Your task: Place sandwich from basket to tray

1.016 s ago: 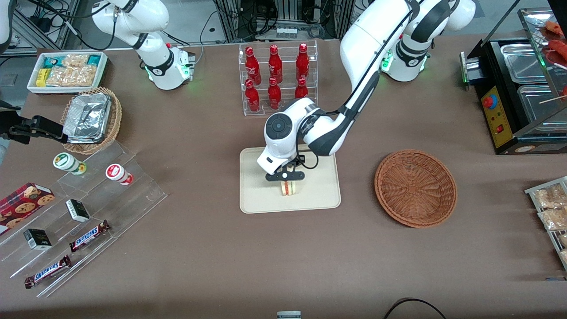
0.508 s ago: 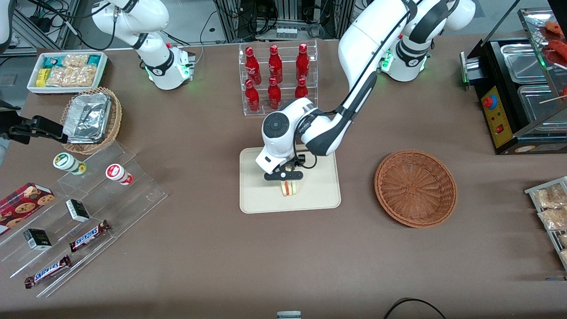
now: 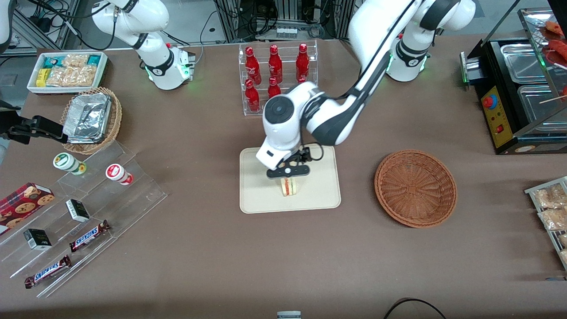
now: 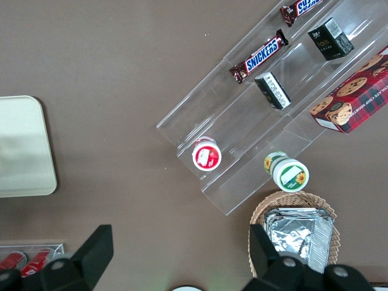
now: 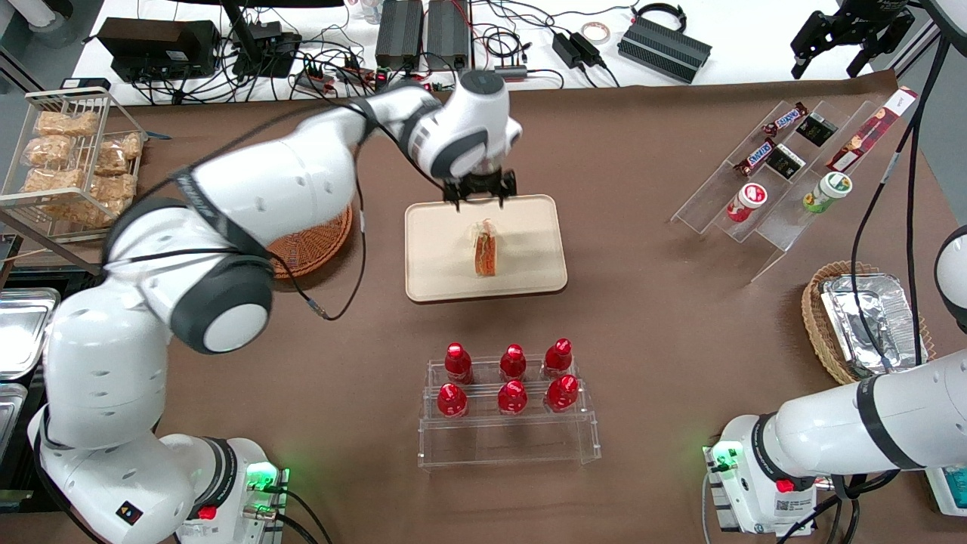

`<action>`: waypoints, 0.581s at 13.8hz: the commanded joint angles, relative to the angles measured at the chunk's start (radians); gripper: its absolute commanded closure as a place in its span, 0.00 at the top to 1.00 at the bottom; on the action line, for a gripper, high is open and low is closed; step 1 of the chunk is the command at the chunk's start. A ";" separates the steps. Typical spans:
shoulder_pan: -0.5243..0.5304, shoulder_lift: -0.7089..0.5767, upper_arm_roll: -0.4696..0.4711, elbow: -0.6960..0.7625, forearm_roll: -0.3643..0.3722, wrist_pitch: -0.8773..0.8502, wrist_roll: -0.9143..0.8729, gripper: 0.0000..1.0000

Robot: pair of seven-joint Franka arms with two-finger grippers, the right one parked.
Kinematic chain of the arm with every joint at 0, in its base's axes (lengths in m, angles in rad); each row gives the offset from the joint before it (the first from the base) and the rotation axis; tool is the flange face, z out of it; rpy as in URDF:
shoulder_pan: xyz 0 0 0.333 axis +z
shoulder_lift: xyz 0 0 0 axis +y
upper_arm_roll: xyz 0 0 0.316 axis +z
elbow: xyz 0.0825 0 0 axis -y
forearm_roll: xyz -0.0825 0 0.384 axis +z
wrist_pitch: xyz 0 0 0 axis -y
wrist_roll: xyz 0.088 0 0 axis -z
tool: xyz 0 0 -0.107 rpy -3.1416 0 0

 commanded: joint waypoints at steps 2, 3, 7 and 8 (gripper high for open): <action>0.108 -0.215 -0.005 -0.096 -0.008 -0.119 -0.031 1.00; 0.138 -0.264 -0.003 -0.112 -0.052 -0.145 -0.024 1.00; 0.258 -0.447 -0.002 -0.215 -0.079 -0.208 0.072 1.00; 0.284 -0.479 -0.003 -0.226 -0.081 -0.242 0.133 1.00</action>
